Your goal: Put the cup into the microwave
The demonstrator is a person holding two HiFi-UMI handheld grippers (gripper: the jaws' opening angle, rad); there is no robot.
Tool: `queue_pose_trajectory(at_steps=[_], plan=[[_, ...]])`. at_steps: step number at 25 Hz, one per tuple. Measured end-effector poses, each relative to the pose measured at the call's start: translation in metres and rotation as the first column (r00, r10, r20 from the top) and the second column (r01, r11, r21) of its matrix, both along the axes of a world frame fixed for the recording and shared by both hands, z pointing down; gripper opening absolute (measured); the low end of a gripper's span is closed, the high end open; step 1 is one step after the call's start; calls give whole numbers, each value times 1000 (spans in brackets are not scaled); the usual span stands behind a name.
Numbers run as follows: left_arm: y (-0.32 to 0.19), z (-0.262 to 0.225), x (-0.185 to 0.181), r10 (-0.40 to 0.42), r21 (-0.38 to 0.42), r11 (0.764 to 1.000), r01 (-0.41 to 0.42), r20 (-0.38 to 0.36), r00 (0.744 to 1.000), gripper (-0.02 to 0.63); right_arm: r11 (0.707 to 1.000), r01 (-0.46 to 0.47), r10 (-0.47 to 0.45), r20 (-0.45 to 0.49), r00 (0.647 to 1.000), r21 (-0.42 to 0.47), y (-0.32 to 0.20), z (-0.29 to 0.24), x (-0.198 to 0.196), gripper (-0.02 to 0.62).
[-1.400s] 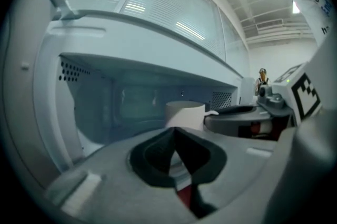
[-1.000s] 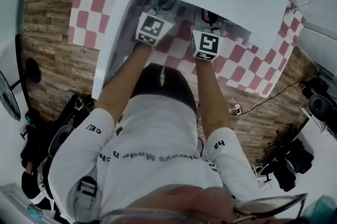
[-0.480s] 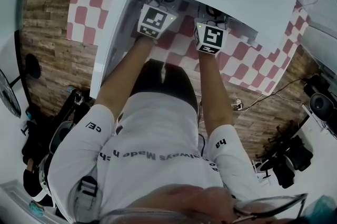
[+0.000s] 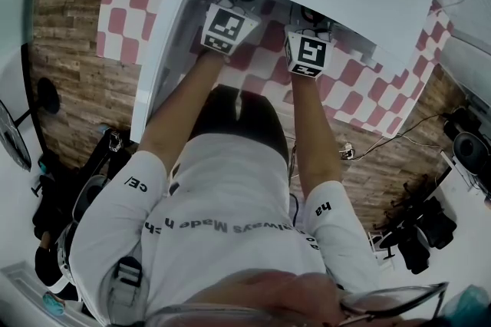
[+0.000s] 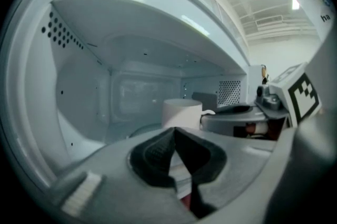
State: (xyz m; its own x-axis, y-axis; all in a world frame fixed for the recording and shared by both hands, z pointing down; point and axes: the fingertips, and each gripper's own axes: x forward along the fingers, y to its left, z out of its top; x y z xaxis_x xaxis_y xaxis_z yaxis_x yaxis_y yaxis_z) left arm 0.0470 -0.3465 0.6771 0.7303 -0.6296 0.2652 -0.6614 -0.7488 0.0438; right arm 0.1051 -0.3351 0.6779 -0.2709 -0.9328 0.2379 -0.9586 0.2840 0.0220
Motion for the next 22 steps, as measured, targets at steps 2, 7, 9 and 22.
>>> queue_pose_trajectory(at_steps=[2,7,9,22], plan=[[2,0,-1,2,-5,1000,-2,2,1000,3,1000,1,-1,4,1000,-4,2,1,1,44],[8,-3,0,-1,-12,1000,1,2,1000,3,1000,3,-3,20,1000,-26,5,2,3,51],[12,-6,0,-5,-15,1000,5,0,1000,3,999,10,-10,27,1000,-37,7,1,3,92],[52,-48,-11,-30,-28,999,29,-15,999,3,997,72,-69,61,996,-42,53,-49,0,137]])
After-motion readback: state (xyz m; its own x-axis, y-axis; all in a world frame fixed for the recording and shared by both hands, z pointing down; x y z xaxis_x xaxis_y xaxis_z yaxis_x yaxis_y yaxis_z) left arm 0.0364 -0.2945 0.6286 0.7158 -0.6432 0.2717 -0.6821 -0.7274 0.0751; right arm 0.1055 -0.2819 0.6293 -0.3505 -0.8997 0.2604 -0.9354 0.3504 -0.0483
